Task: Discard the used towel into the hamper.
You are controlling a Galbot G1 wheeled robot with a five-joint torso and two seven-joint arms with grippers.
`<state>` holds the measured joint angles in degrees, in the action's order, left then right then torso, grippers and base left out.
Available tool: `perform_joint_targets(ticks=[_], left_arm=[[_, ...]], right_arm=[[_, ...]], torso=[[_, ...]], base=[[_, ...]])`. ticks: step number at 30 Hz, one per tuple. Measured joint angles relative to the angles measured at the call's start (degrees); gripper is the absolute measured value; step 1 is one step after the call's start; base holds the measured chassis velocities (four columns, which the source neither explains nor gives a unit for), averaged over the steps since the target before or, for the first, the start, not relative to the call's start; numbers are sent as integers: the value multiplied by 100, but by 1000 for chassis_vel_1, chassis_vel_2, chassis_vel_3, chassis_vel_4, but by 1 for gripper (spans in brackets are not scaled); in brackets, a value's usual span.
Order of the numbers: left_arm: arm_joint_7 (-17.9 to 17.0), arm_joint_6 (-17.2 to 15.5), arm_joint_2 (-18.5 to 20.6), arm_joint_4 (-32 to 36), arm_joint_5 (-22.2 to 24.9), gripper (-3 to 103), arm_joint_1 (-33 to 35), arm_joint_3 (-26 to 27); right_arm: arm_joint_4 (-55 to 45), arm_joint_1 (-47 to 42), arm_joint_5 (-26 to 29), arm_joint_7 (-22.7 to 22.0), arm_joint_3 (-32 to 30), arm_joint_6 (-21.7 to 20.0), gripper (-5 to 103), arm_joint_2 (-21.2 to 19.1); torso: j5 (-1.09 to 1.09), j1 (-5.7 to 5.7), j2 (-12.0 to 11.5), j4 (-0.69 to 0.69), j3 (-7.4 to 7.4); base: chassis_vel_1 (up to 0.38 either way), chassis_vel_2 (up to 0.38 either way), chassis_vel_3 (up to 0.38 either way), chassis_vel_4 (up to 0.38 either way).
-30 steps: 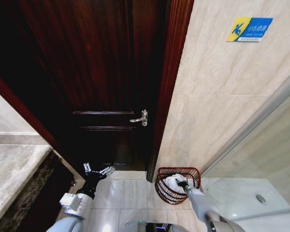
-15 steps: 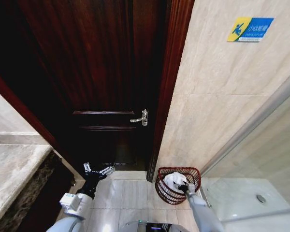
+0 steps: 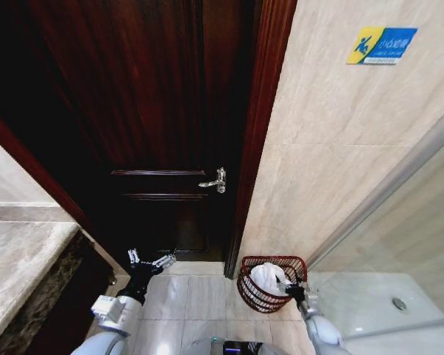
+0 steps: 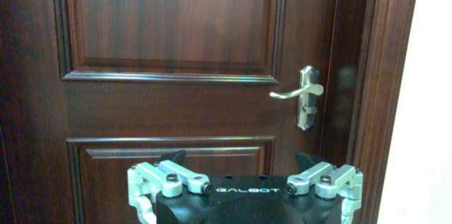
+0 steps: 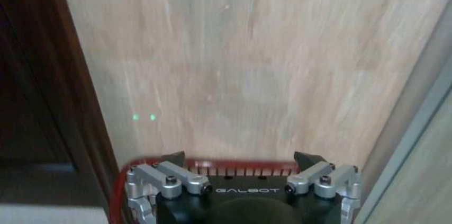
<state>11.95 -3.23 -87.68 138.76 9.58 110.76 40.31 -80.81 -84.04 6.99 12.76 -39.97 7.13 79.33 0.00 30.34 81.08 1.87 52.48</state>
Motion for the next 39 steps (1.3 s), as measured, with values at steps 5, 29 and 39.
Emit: perform_joint_targets(ticks=[5, 29, 39], left_arm=[[0, 0, -1, 0, 0, 100, 0, 0], [0, 0, 0, 0, 0, 100, 0, 0], [0, 0, 0, 0, 0, 100, 0, 0]], right_arm=[[-1115, -833, 103, -152, -131, 262, 100, 177], [-5599, -2702, 286, -305, -279, 601, 100, 1108], [-6110, -2359, 302, -338, -238, 222, 100, 1026]], torso=[[1, 0, 0, -1, 0], [0, 1, 0, 0, 1], [0, 1, -1, 0, 1]], base=[[0, 0, 0, 0], [0, 0, 0, 0], [0, 0, 0, 0]])
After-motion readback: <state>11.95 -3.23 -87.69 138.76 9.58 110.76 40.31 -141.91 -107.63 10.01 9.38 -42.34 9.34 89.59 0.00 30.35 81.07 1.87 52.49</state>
